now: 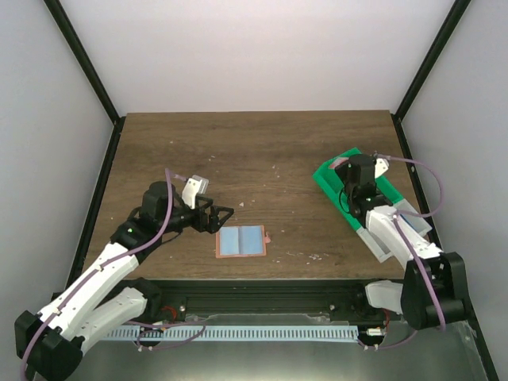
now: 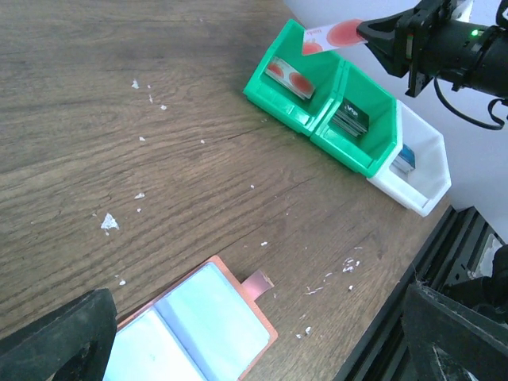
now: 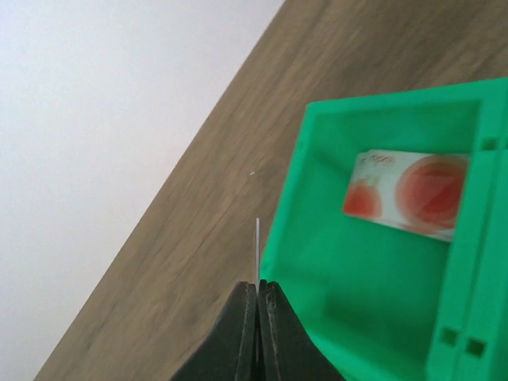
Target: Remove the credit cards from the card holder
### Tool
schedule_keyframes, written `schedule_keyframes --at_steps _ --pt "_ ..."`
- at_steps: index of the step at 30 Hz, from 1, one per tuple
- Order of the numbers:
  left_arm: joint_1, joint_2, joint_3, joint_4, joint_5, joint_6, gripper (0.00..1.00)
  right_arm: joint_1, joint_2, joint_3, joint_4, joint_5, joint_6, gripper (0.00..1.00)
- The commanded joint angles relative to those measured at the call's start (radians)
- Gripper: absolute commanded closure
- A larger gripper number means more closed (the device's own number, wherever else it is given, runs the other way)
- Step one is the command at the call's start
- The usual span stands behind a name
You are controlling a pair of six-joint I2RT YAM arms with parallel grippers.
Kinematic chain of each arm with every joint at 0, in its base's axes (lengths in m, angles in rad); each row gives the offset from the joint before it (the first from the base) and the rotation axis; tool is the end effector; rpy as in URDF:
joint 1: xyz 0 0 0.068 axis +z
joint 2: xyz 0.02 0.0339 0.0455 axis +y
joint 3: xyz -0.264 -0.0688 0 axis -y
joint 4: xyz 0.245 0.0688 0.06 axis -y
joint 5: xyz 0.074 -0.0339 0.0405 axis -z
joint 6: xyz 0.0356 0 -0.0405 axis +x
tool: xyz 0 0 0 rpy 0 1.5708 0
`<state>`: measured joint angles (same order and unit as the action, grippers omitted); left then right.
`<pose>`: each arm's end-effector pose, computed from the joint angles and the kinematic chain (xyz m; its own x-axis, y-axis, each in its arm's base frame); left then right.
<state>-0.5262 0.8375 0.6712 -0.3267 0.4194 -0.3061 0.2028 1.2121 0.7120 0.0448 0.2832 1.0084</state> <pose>0.1559 -0.1073 0.2779 -0.6219 0.0430 -0.7819 0.6099 0.6529 -0.4492 0.2648 0.0443 0.2483 -0.1853 0.7912 -0.5828 0.3923 0.6034 0.6943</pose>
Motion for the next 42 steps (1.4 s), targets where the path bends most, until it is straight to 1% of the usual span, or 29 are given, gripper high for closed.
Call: schedule_keyframes --at_steps 1,4,8,12,19,23,28,32,37,42 --pt "0.000 0.000 -0.009 0.004 -0.002 0.016 0.00 -0.058 0.041 0.039 -0.013 0.043 0.059 1.00" --pt "0.000 0.002 -0.008 0.006 -0.006 0.014 0.00 -0.071 0.086 0.038 0.027 0.041 0.056 1.00" --pt "-0.001 -0.009 -0.011 0.003 -0.008 0.010 0.00 -0.074 0.141 0.055 0.027 0.087 0.122 1.00" --pt "0.000 -0.030 -0.015 0.006 -0.016 0.009 0.00 -0.075 0.199 0.056 0.118 0.122 0.115 0.99" --pt "-0.001 -0.045 -0.016 0.002 -0.024 0.010 0.00 -0.084 0.288 0.133 0.103 0.157 0.121 0.99" --pt "-0.001 -0.054 -0.020 0.005 -0.023 0.010 0.00 -0.086 0.333 0.174 0.093 0.185 0.081 0.99" --pt "-0.001 -0.062 -0.019 0.000 -0.026 0.010 0.00 -0.089 0.356 0.180 0.098 0.201 0.104 1.00" --pt "-0.001 -0.070 -0.024 0.003 -0.031 0.008 0.00 -0.089 0.383 0.199 0.116 0.227 0.079 1.00" --pt "-0.001 -0.063 -0.024 0.006 -0.025 0.011 0.00 -0.091 0.425 0.240 0.077 0.239 0.080 0.99" --pt "-0.002 -0.063 -0.026 0.005 -0.019 0.011 0.00 -0.094 0.450 0.249 0.077 0.253 0.077 1.00"
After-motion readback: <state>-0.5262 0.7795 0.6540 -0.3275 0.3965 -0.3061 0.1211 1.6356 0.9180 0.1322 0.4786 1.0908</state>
